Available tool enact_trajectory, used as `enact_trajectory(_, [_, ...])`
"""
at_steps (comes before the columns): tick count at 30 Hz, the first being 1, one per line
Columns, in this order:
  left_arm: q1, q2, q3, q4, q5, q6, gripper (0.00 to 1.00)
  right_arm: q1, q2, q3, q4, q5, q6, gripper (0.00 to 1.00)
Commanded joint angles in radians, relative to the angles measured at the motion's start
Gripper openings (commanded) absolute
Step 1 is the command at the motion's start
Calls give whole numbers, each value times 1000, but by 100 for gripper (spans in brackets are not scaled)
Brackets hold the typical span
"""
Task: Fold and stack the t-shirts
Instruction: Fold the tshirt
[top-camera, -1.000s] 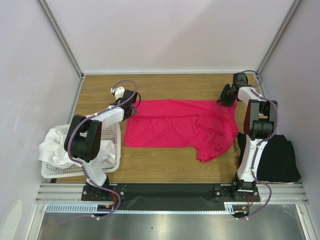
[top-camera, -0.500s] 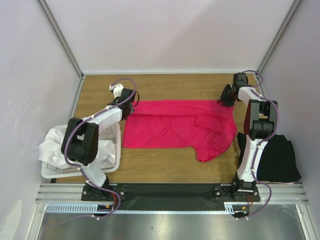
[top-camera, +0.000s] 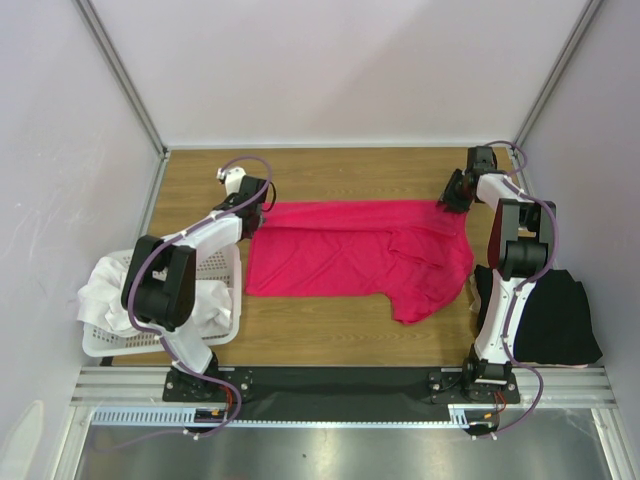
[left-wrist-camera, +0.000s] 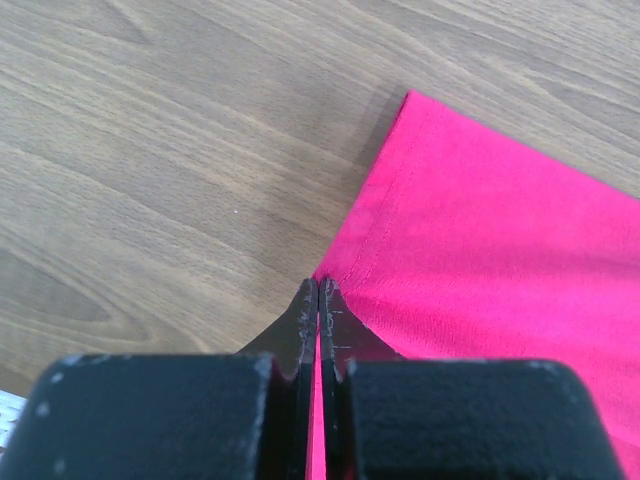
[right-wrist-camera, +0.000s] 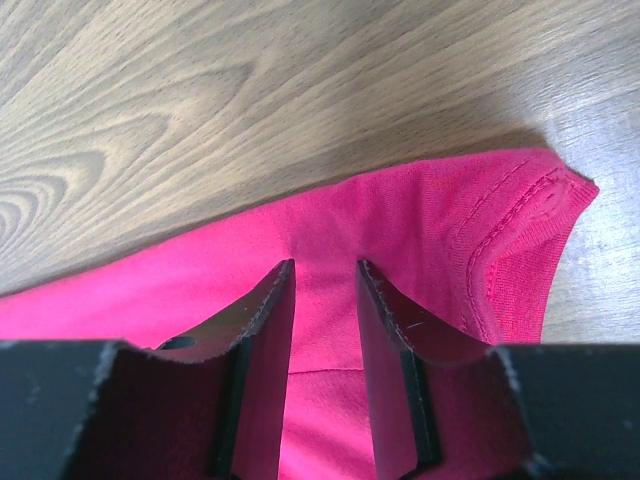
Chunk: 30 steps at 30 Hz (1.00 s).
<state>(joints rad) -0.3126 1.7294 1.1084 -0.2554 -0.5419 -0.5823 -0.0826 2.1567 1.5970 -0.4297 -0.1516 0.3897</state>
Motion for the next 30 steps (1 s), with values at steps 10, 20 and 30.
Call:
enact_trajectory(10, [9, -19, -50, 39, 28, 33, 4, -16, 6, -6, -6, 12, -29, 38])
enact_trajectory(20, [-5, -56, -21, 64, 37, 47, 45, -16, -35, 60, -4, -71, -69, 46])
enact_trajectory(30, [-5, 82, 188, 131, 207, 121, 48, -8, -110, 110, -55, -115, -69, 47])
